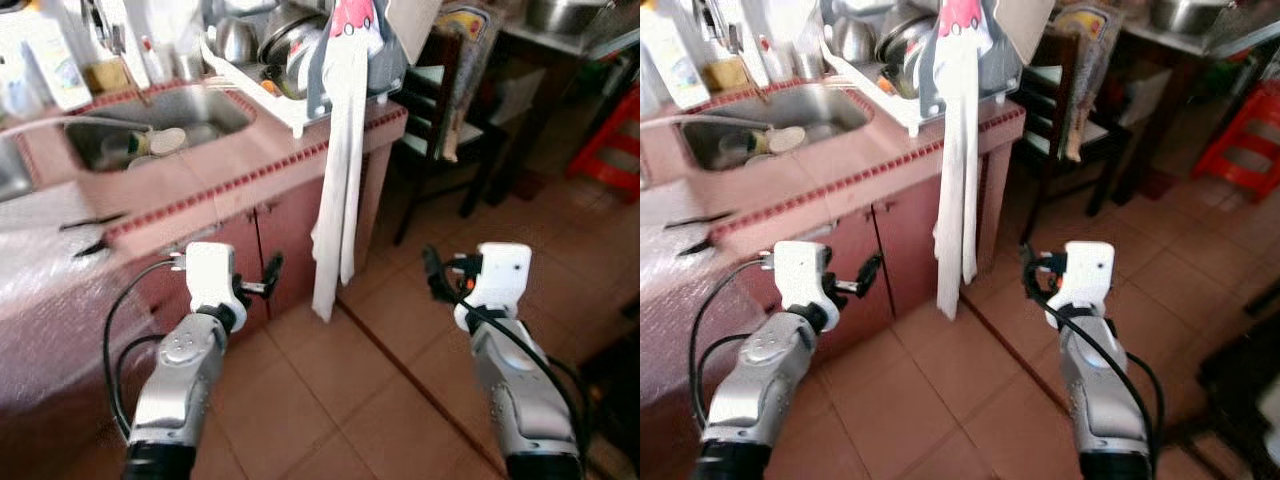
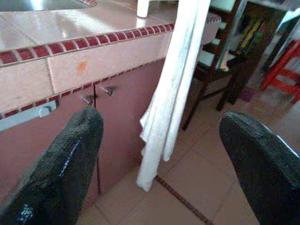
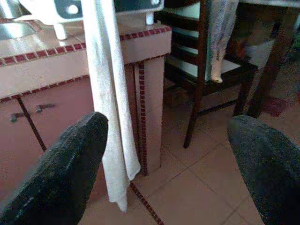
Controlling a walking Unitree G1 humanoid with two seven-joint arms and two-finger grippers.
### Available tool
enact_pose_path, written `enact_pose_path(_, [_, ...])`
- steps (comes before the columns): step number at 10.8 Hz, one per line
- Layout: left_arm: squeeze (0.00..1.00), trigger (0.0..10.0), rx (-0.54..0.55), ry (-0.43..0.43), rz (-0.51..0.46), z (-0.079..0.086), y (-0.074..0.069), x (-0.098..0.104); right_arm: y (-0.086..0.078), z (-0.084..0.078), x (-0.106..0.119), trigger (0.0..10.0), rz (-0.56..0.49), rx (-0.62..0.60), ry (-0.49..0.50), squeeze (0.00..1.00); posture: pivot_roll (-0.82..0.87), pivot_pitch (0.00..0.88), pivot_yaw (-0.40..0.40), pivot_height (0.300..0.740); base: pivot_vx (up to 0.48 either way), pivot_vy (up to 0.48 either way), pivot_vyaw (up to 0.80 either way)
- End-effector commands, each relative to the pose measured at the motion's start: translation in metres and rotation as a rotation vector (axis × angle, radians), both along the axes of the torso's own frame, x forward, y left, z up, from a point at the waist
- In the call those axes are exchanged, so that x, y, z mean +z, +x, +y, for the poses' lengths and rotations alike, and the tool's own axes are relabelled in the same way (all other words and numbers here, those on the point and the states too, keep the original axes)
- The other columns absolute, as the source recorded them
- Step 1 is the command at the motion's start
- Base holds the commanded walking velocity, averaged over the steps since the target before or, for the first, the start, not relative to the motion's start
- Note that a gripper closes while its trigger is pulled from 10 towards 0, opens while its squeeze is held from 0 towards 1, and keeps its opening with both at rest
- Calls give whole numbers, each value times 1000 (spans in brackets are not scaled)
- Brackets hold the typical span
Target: Kitchen organization
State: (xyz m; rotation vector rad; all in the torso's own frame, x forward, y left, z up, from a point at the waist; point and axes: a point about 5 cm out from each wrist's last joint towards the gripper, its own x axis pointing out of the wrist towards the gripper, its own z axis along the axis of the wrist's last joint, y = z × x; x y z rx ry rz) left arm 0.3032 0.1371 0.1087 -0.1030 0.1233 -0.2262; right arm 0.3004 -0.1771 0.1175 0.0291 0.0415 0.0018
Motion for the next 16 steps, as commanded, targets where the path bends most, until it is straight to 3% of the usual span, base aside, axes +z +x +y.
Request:
enact_pose_path(1, [0,10000,1,30,51,2,-1,-13,-1,-7,-10,10000,35,-18,3,0,-51,78,-14,740,0,0,0])
enact_pose_path(4, [0,10000,39,148,206,32,3,-57,4,-17,-46,10000,147,-47,-5,0,-45,68,0,740,0,0,0])
enact_pose_path(6, [0,10000,56,245,381,56,-10,-96,2,-25,-82,10000,298,-104,23,0,-31,60,16,740,0,0,0])
enact_pose_path(8, [0,10000,109,254,539,72,-29,-124,-5,-29,-108,10000,418,-166,63,0,-23,66,29,740,0,0,0])
enact_pose_path(10, [0,10000,66,321,602,74,-38,-135,-18,-34,-127,10000,527,-192,44,0,-14,64,22,740,0,0,0])
enact_pose_path(12, [0,10000,90,314,722,76,-58,-152,-44,-38,-151,10000,666,-235,56,0,-22,66,17,740,0,0,0])
enact_pose_path(13, [0,10000,62,311,770,73,-68,-160,-58,-33,-163,10000,729,-236,92,0,-21,76,8,740,0,0,0])
enact_pose_path(14, [0,10000,72,297,815,72,-78,-167,-77,-26,-178,10000,809,-189,45,0,-9,77,-3,740,0,0,0])
enact_pose_path(16, [0,10000,103,274,829,74,-82,-169,-88,-21,-186,10000,858,-162,38,0,8,70,-9,740,0,0,0])
